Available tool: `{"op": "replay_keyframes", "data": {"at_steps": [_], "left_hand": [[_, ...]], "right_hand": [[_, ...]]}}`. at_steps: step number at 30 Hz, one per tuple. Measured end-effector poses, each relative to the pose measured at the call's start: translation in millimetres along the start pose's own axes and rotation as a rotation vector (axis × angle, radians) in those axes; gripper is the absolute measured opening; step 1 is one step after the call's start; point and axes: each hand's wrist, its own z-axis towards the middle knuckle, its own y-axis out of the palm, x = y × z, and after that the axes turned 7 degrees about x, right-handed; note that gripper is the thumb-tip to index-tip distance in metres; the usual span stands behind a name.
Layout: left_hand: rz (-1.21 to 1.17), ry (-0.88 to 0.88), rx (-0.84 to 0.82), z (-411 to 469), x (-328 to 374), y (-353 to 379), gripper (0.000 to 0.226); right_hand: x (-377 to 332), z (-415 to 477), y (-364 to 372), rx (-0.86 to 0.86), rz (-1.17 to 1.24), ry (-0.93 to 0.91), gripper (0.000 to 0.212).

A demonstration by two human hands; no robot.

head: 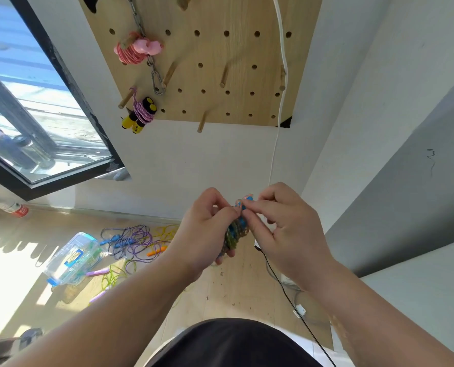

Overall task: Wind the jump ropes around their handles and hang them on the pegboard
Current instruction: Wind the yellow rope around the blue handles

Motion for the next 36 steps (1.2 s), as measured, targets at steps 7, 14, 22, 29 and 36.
{"op": "replay_keyframes", "data": {"at_steps": [7, 14, 22, 29, 36], "left_hand": [[0.082, -0.02, -0.001, 2, -5, 2, 0.01], [0.105, -0.011, 0.01, 5, -4, 2, 0.007], [0.085, 0.021, 0.029, 6, -3, 5, 0.007], [0.035, 0.017, 0.001, 10, 4, 0, 0.009], [0.05, 0.127, 0.074, 14, 10, -5, 0.009]], "right_hand": [[9, 7, -3, -0.218, 0.124, 0.129, 0.013], [8, 10, -3, -0.248, 0.063, 0.065, 0.013], [4, 7, 10, -0.097, -0.199, -0.113, 0.029], [3, 9, 6, -0.124, 0.012, -0.016, 0.019], [5, 7, 6, -0.273, 0.109, 0.144, 0.016]]}}
